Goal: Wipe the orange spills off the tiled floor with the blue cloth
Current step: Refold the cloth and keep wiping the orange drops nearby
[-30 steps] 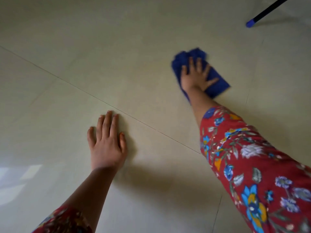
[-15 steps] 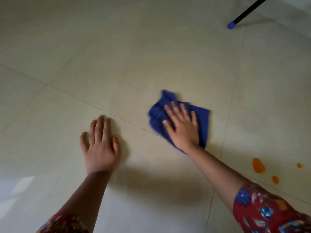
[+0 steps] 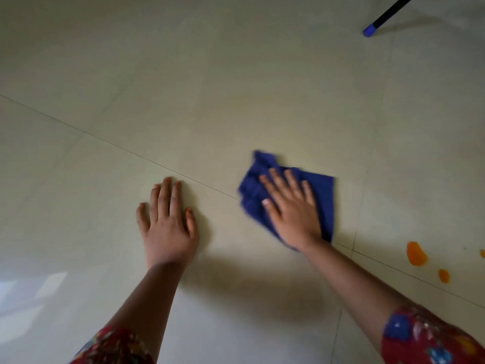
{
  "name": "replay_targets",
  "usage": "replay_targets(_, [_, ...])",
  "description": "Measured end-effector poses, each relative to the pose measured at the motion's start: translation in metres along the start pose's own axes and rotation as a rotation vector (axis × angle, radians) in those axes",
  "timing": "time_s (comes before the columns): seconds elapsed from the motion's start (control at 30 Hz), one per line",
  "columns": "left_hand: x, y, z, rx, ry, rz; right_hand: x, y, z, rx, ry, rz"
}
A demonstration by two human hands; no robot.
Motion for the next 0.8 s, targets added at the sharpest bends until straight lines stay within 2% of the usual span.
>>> replay_targets(0.1, [-0.001,0.0,0.001,-0.005,-0.004,-0.002,-0.107,0.008,-0.013,0.002,-0.009,0.401])
replay_targets(0.17, [0.001,0.001,-0.001,-0.008,-0.013,0.003,-0.141,0.029,-0.018,0.023,0.028,0.485])
replay_targets(0.3, [-0.002,-0.001,-0.001,0.005,-0.044,0.007,-0.115,-0.001,-0.016,0.027,-0.024,0.382])
replay_targets(0.43, [-0.001,-0.001,-0.001,0.0,-0.043,0.0,-0.008,-0.111,-0.001,0.109,-0.097,0.008])
replay_targets(0.5, [-0.002,-0.001,-0.001,-0.001,-0.038,-0.002,-0.009,-0.114,-0.001,0.134,-0.061,-0.087])
replay_targets(0.57, [-0.002,-0.001,-0.001,-0.007,-0.037,-0.002,-0.038,-0.08,-0.005,0.123,-0.085,0.012])
replay_targets(0.67, [-0.001,-0.001,-0.001,-0.013,-0.035,0.0,-0.076,-0.006,-0.01,0.041,-0.063,0.331])
replay_targets(0.7, [0.0,0.0,-0.001,-0.013,-0.037,0.001,-0.071,0.018,-0.009,0.02,-0.032,0.376])
replay_targets(0.73, [0.0,0.0,-0.001,-0.009,-0.037,0.003,-0.053,0.037,-0.006,0.014,-0.008,0.358])
replay_targets(0.8, [0.002,0.001,-0.002,-0.006,-0.039,0.006,0.008,0.048,-0.002,-0.005,-0.006,0.148])
Point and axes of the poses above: each hand's wrist, its own y-axis towards the middle knuckle, its own z-axis out of the palm, x = y × z, the point moved 7 cm from there along y, towards the middle knuckle, and after that the axes turned 15 degrees about -z, right-handed, at the moved point
